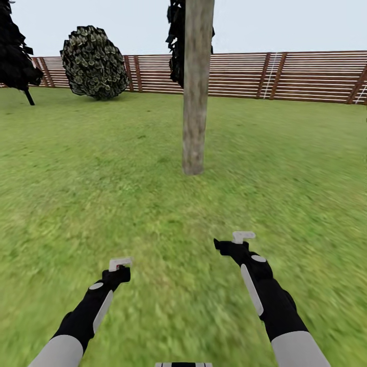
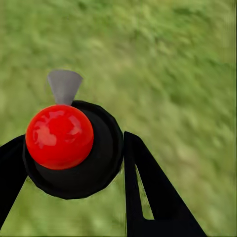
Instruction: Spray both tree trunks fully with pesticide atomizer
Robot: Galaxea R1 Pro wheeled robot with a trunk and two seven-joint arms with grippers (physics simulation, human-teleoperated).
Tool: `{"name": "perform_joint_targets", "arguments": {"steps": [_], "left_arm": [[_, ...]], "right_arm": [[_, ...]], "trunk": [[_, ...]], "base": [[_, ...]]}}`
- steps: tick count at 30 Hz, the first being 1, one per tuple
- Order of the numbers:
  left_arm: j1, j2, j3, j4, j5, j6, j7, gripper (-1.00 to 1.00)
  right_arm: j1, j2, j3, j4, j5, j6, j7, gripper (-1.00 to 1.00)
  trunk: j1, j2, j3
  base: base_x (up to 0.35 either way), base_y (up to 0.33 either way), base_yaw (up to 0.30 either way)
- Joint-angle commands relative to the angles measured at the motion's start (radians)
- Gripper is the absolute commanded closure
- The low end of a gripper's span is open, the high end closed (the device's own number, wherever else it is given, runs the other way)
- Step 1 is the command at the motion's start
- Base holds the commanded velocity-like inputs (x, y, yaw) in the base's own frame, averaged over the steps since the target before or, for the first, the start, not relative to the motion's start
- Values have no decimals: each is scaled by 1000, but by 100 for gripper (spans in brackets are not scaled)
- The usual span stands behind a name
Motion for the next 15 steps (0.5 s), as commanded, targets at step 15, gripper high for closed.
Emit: {"name": "perform_joint_targets", "arguments": {"steps": [15], "left_arm": [[0, -1, 0, 0, 0, -1, 0, 100]], "right_arm": [[0, 0, 0, 0, 0, 0, 0, -100]], "trunk": [[0, 0, 1]], "base": [[338, 0, -66]]}}
